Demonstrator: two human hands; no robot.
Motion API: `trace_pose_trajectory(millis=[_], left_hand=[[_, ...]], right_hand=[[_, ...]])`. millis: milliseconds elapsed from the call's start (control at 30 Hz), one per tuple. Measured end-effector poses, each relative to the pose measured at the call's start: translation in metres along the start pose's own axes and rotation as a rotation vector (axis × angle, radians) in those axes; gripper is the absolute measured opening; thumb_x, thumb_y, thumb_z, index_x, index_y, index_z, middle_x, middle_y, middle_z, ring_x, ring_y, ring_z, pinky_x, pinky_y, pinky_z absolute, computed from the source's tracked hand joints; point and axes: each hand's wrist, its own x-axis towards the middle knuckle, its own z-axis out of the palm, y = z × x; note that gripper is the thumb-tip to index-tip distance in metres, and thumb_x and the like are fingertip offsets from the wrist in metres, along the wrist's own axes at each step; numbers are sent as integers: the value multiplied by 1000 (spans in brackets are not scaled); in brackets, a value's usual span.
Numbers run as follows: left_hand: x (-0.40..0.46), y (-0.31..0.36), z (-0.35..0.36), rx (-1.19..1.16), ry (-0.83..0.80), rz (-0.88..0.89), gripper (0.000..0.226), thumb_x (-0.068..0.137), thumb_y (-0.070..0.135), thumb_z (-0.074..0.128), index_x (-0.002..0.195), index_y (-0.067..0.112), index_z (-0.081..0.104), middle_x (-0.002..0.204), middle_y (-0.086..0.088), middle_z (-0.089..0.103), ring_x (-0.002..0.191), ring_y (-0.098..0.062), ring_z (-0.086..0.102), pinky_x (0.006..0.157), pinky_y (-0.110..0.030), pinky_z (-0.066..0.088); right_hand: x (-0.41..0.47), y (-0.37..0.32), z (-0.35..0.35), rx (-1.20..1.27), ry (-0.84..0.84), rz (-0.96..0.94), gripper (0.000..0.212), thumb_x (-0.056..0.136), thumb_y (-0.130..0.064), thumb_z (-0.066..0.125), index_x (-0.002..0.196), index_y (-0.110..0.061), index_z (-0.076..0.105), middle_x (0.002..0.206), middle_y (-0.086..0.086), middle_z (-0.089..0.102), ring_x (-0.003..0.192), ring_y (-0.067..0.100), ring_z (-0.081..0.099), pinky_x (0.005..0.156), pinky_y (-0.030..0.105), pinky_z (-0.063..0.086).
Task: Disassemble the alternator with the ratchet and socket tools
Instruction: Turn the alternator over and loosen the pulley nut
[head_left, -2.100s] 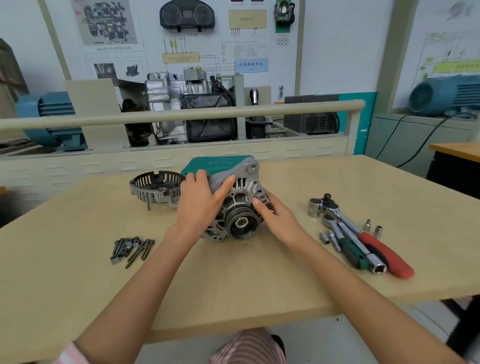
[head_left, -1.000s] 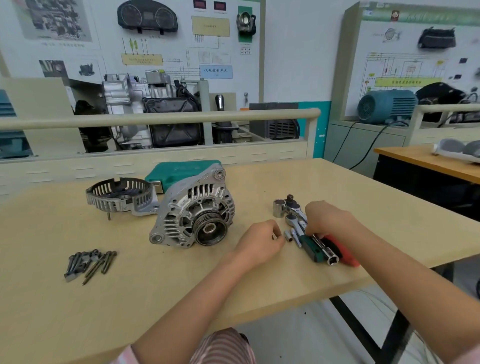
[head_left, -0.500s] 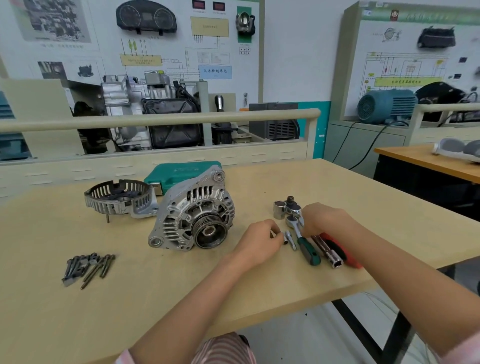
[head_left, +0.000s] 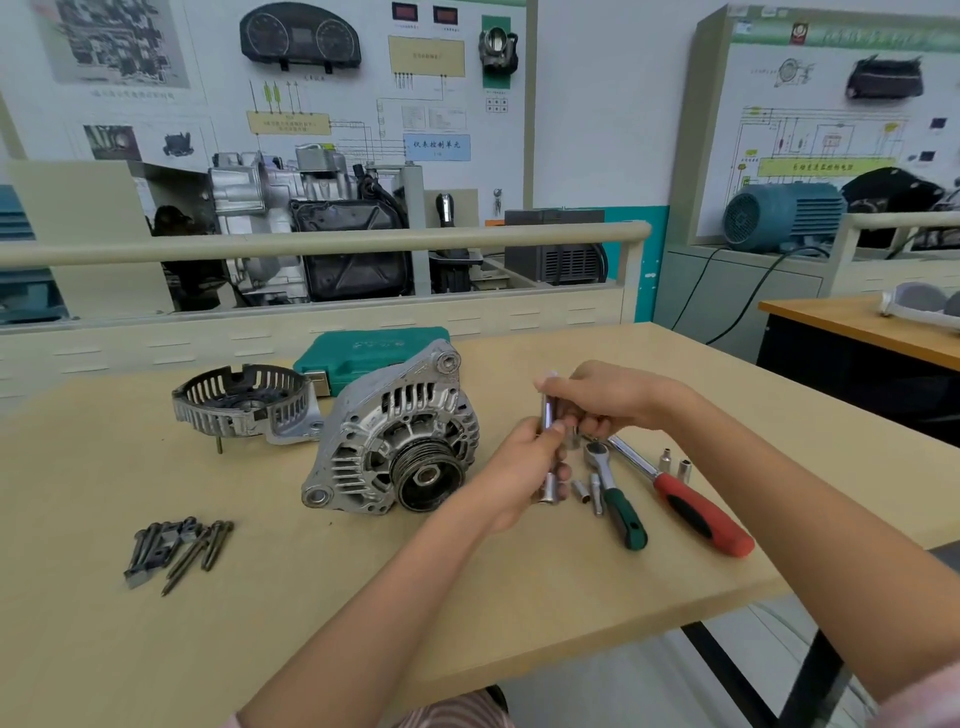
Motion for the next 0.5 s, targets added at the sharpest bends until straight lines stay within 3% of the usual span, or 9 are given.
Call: trace_pose_trajectory(millis=[100,200,300,500], left_hand=[[-5,-6,-15,52,71,10,19,103,24,36,94,11,47,68,-1,39,42,-7,37,38,-17,32],[-14,-12,-22,168,56,16,21,101,26,39,96,9,50,62,-1,41,36,-7,37,36,-16,32],[-22,-10,-25,206,6,10,21,100,29,43,94,11,54,56,3,42,34,-7,35,36,-15,30],[-36,0,-29,252,-47,26,23,100,31,43,92,12,54,58,2,42,33,-7,33,37,-14,29]], right_hand=[[22,10,6,-284,294,-25,49,96,-46,41,111,-1,53,95,14,64,76,23,56,63,30,41],[37,22,21,-704,305,17,56,92,-51,44,128,-8,43,121,15,52,103,29,55,74,33,42],[49,28,37,-828,274,37,44,92,-43,45,123,-12,49,122,12,44,104,27,55,76,32,42],[55,35,47,-745,221,109,20,95,-20,41,109,-7,47,123,16,33,82,23,45,75,30,42]])
